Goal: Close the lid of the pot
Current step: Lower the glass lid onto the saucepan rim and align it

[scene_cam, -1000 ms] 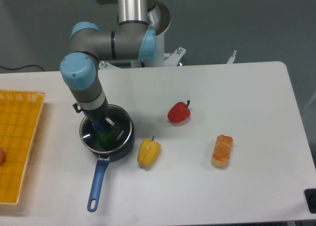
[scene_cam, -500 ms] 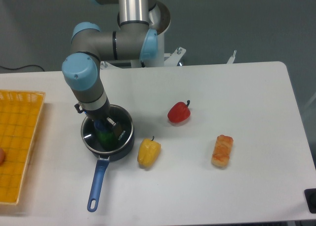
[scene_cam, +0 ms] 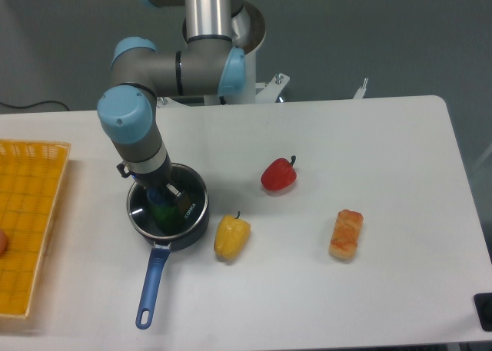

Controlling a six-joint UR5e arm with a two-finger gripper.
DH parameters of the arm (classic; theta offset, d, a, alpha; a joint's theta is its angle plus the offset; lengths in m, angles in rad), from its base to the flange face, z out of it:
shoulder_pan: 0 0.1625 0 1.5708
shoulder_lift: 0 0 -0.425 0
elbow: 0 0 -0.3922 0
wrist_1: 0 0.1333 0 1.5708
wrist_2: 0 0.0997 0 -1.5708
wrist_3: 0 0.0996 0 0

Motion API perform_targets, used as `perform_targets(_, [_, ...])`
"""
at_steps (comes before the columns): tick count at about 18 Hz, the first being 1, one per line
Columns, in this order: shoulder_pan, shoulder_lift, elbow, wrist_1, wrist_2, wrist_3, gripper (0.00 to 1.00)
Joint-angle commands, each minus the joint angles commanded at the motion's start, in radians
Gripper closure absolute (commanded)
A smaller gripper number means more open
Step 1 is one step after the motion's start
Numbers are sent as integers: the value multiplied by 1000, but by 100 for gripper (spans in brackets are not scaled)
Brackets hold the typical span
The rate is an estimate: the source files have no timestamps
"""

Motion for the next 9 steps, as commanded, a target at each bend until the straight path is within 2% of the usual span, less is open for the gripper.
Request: perform_targets(9, [-2,-6,0,0,0,-3,45])
